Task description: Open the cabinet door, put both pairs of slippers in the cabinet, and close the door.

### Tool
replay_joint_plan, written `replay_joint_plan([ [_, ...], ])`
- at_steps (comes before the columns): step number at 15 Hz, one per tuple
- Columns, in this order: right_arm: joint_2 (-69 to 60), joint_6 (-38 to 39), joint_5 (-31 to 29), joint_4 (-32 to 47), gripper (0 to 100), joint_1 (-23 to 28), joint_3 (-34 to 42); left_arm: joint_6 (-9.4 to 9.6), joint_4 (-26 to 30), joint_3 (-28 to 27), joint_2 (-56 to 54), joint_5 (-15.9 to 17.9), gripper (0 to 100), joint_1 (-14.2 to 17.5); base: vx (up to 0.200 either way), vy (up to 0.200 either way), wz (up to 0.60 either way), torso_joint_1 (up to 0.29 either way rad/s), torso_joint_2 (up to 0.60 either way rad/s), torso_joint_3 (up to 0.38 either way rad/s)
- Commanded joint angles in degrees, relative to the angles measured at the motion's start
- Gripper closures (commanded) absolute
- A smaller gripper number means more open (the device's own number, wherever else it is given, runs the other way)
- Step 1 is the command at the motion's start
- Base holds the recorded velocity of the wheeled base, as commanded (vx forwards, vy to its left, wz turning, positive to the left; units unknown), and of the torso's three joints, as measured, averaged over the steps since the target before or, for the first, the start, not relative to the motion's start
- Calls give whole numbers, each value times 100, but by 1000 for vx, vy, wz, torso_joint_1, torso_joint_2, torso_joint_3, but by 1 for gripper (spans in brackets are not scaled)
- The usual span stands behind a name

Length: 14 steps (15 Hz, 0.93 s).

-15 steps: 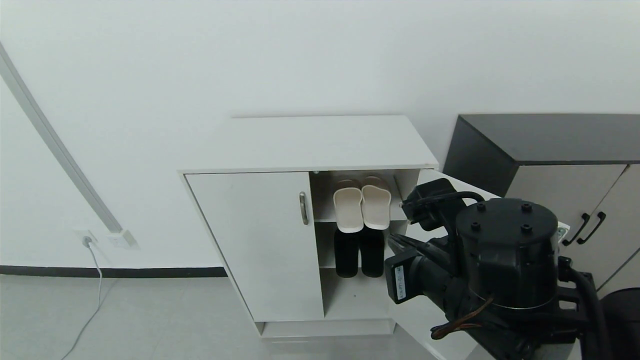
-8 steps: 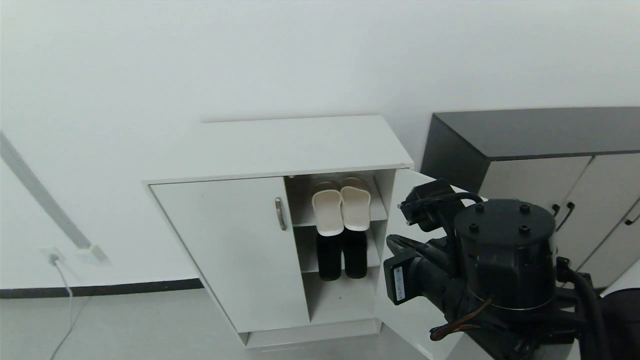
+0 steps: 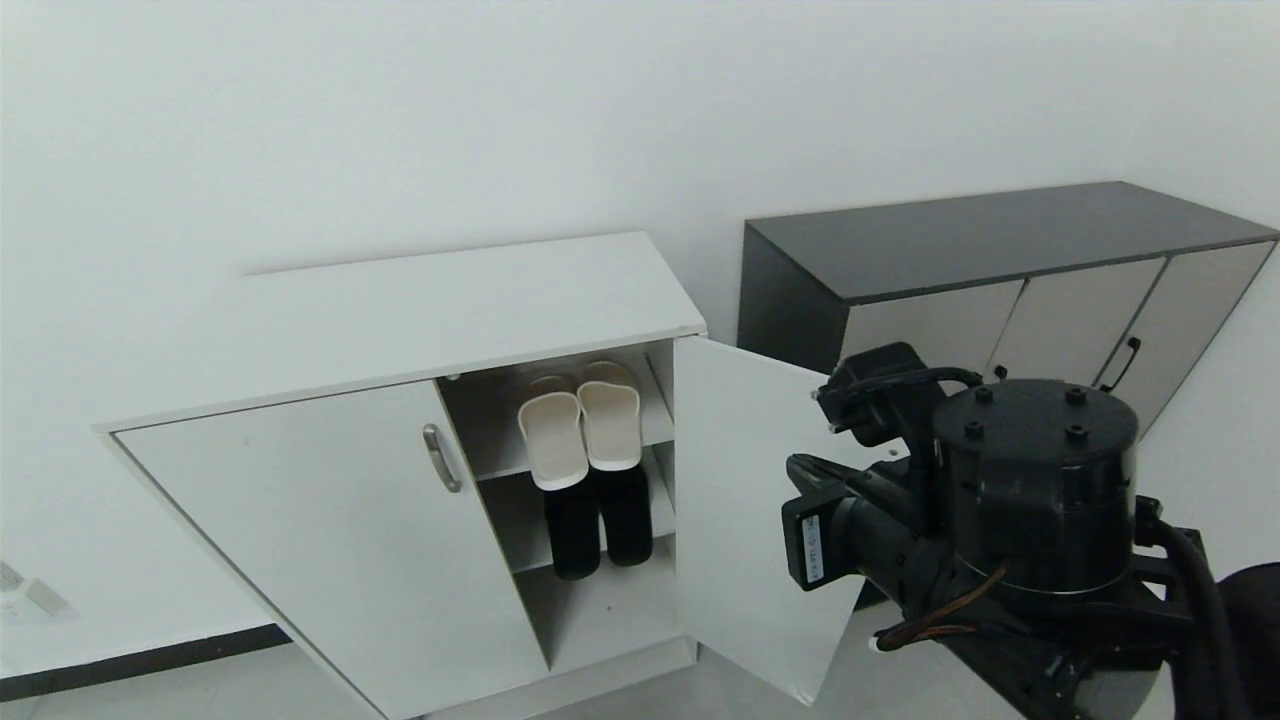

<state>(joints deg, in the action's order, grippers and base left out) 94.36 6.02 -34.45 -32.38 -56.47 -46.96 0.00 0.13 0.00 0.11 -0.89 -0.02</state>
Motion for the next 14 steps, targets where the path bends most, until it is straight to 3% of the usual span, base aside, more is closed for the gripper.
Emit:
replay_joint_plan([
  [1,-49,-5,9,-14,100,22,20,0,-5,0,7,1,100,2,0,0,0,0,0,0],
  [4,-31,-5,17,-5,100,22,20,0,-5,0,7,1,100,2,0,0,0,0,0,0],
  [9,-31,-31,9,-5,100,101,38,0,-5,0,7,1,100,2,0,0,0,165,-402,-225],
  [14,13,-154,26,-5,100,373,2,0,-5,0,7,1,100,2,-40,0,0,46,-87,-49],
])
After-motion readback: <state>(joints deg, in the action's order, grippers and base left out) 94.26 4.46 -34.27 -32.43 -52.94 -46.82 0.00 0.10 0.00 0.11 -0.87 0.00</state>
